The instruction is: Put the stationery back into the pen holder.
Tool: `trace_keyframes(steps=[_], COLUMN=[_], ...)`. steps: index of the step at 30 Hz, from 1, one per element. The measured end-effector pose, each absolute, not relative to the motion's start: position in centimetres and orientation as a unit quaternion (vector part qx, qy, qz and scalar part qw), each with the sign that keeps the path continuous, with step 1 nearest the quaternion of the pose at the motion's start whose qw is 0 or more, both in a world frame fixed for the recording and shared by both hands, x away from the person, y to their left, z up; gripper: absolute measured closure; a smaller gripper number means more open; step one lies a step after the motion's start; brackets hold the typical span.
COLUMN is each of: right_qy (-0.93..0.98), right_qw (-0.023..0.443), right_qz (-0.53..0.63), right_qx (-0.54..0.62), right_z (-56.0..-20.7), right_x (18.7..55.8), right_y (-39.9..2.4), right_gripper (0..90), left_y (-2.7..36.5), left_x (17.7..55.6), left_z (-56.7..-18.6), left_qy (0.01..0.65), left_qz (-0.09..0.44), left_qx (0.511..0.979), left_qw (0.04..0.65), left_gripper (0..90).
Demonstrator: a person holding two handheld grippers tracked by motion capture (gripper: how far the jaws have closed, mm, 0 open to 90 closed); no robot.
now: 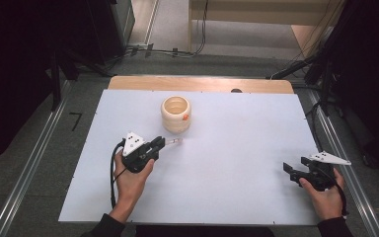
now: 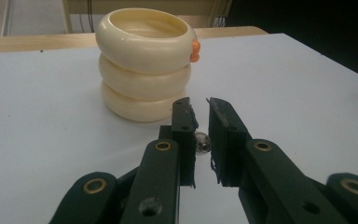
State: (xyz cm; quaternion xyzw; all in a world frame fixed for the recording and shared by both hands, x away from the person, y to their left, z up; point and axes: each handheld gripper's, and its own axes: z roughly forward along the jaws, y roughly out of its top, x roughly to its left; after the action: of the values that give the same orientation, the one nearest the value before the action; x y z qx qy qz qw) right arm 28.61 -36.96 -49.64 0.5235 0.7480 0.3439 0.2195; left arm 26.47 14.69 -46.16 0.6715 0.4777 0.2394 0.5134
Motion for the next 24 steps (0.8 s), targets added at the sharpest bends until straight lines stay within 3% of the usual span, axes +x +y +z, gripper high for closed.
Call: trace_keyframes(steps=[24], right_qy=[0.75], right_qw=[0.218], right_qz=[0.342], right_qx=[0.522], right_z=[-49.7], right_x=[28.6], right_y=[-36.9], right_gripper=[22.7], left_y=[14.9], left_x=[27.4], left_z=[-44.6], left_qy=[0.478], left_qz=[0.237], left_qx=[0.663], left_qw=[0.526], left_gripper=[82.4])
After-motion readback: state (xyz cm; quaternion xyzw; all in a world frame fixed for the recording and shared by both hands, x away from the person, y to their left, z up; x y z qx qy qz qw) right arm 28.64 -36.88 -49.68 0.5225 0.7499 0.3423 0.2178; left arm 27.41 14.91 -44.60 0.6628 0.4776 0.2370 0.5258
